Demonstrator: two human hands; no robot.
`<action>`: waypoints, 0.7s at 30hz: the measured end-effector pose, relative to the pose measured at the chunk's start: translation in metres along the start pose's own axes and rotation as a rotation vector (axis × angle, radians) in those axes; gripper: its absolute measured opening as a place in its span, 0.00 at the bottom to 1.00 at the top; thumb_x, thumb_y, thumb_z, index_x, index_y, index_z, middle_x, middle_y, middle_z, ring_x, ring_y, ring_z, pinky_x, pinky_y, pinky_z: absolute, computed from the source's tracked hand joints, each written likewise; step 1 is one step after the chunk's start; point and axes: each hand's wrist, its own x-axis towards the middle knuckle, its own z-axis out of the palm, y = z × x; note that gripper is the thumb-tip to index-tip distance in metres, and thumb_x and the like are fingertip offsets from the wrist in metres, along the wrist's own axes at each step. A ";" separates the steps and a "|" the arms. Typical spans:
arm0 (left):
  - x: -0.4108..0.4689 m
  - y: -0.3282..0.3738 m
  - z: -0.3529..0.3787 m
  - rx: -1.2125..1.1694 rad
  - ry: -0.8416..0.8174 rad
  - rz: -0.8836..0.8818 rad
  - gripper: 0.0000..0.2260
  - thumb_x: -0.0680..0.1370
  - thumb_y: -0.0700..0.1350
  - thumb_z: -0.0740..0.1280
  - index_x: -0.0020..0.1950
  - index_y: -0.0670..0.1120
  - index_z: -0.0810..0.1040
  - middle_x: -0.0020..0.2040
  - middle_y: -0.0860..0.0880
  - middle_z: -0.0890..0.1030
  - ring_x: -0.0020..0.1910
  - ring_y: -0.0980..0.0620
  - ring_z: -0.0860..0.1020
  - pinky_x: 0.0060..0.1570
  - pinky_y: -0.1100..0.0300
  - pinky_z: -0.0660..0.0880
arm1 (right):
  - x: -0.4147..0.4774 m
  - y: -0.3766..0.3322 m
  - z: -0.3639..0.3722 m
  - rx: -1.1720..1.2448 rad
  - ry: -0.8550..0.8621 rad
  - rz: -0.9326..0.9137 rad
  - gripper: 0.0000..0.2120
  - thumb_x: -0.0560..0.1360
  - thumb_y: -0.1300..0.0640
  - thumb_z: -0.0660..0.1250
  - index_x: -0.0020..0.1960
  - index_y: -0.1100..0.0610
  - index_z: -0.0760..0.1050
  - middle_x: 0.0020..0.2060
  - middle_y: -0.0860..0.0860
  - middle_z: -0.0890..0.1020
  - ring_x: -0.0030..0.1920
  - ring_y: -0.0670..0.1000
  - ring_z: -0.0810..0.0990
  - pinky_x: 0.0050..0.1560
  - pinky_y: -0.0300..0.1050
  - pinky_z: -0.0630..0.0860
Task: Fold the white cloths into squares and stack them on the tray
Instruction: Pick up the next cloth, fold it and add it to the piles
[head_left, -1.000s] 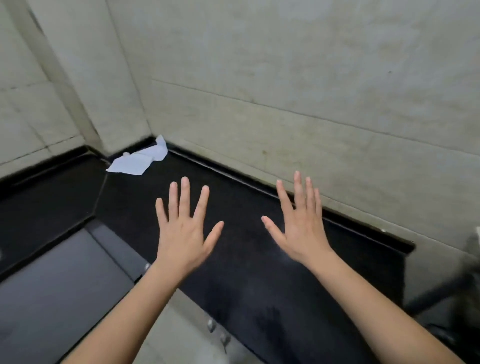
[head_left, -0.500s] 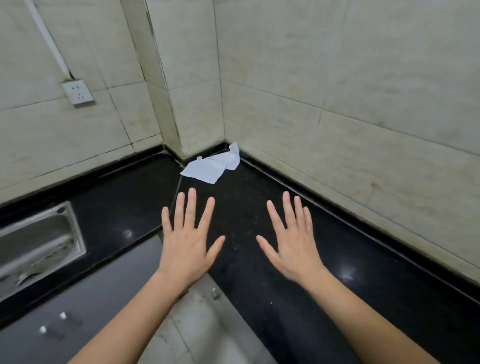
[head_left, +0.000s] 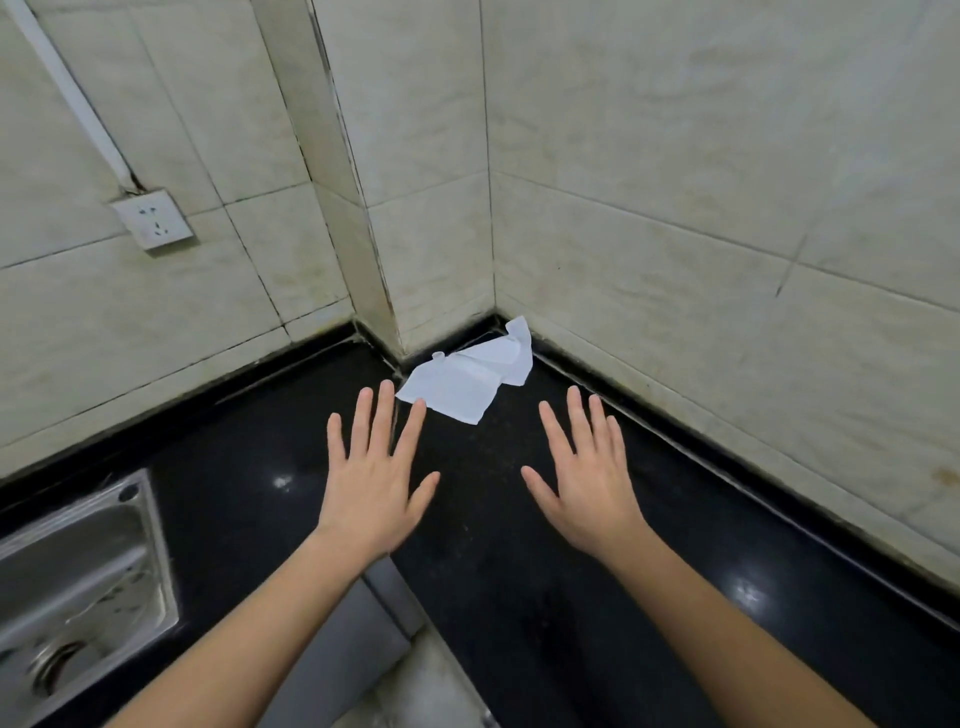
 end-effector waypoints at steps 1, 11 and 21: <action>0.008 -0.006 0.006 -0.004 -0.018 -0.009 0.37 0.78 0.63 0.58 0.81 0.47 0.51 0.80 0.38 0.48 0.79 0.37 0.47 0.73 0.34 0.52 | 0.011 -0.002 0.004 -0.004 -0.015 -0.002 0.36 0.80 0.39 0.56 0.81 0.54 0.49 0.80 0.60 0.48 0.80 0.63 0.45 0.78 0.62 0.49; 0.106 -0.059 0.089 -0.045 -0.238 0.040 0.37 0.80 0.59 0.56 0.80 0.48 0.39 0.80 0.40 0.37 0.78 0.38 0.37 0.74 0.35 0.45 | 0.099 -0.027 0.061 0.007 -0.304 0.049 0.37 0.82 0.43 0.55 0.81 0.53 0.38 0.80 0.58 0.37 0.79 0.61 0.36 0.79 0.59 0.44; 0.235 -0.120 0.219 -0.032 -0.562 0.351 0.36 0.80 0.46 0.59 0.80 0.41 0.40 0.80 0.41 0.39 0.79 0.42 0.38 0.76 0.39 0.47 | 0.210 -0.071 0.170 0.093 -0.524 0.197 0.36 0.82 0.55 0.58 0.81 0.54 0.39 0.81 0.56 0.45 0.80 0.57 0.47 0.78 0.53 0.53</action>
